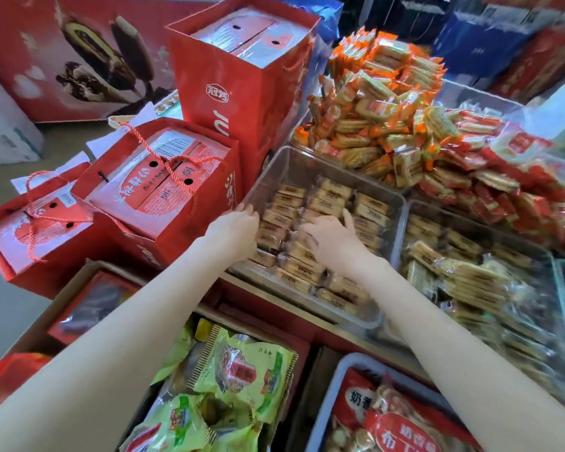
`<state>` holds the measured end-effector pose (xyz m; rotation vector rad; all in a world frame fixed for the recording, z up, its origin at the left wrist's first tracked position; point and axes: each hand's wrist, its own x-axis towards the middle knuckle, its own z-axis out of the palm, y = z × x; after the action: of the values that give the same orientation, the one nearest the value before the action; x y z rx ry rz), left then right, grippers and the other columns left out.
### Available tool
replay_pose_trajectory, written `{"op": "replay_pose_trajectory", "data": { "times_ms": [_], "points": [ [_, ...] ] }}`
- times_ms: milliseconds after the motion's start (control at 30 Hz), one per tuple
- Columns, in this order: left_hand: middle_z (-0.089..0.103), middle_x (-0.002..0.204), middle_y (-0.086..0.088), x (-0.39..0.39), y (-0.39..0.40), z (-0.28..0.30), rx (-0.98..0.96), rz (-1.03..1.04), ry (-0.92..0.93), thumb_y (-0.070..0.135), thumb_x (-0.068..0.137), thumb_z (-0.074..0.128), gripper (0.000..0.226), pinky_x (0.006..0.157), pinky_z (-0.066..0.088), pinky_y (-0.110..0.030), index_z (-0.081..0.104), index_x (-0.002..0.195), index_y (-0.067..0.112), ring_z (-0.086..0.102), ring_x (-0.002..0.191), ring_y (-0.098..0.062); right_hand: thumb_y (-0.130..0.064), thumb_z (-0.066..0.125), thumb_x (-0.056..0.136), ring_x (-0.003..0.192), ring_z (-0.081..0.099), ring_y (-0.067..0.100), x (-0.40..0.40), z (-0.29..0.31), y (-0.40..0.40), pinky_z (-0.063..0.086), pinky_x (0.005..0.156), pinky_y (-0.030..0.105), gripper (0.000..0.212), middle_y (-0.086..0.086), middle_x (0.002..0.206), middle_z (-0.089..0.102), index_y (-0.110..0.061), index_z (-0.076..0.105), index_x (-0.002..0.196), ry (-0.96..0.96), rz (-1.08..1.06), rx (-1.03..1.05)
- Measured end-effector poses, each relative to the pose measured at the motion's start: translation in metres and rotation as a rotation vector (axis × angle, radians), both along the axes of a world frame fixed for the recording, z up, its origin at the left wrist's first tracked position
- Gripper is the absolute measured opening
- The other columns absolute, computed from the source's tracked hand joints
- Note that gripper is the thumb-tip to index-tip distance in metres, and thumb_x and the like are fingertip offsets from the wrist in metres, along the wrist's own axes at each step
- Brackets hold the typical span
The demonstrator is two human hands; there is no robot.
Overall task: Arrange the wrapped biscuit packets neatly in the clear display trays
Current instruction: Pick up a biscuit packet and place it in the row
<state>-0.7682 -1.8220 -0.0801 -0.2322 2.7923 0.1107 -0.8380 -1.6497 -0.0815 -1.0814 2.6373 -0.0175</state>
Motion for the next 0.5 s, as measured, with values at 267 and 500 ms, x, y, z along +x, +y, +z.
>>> {"op": "replay_pose_trajectory", "data": {
  "times_ms": [267,500],
  "points": [
    [0.024,0.155,-0.009,-0.019,0.122,0.028,0.249,-0.210,0.093,0.007,0.092,0.044,0.056,0.109,0.032,-0.035,0.029,0.146,0.009,0.032,0.138,-0.027,-0.014,0.053,0.094,0.131,0.040,0.027,-0.007,0.054,0.176,0.030,0.110,0.034,0.032,0.011,0.142,0.045,-0.011,0.060,0.125,0.029,-0.258,-0.133],
    [0.036,0.148,-0.009,-0.022,0.197,0.031,0.248,-0.353,0.062,0.007,0.092,0.044,0.051,0.107,0.030,-0.031,0.035,0.142,0.007,0.035,0.135,-0.023,-0.033,0.068,0.085,0.131,0.035,0.025,-0.008,0.041,0.244,0.033,0.106,0.034,0.083,0.006,0.146,0.035,-0.025,0.016,0.150,0.000,-0.262,0.118]
  ]
}}
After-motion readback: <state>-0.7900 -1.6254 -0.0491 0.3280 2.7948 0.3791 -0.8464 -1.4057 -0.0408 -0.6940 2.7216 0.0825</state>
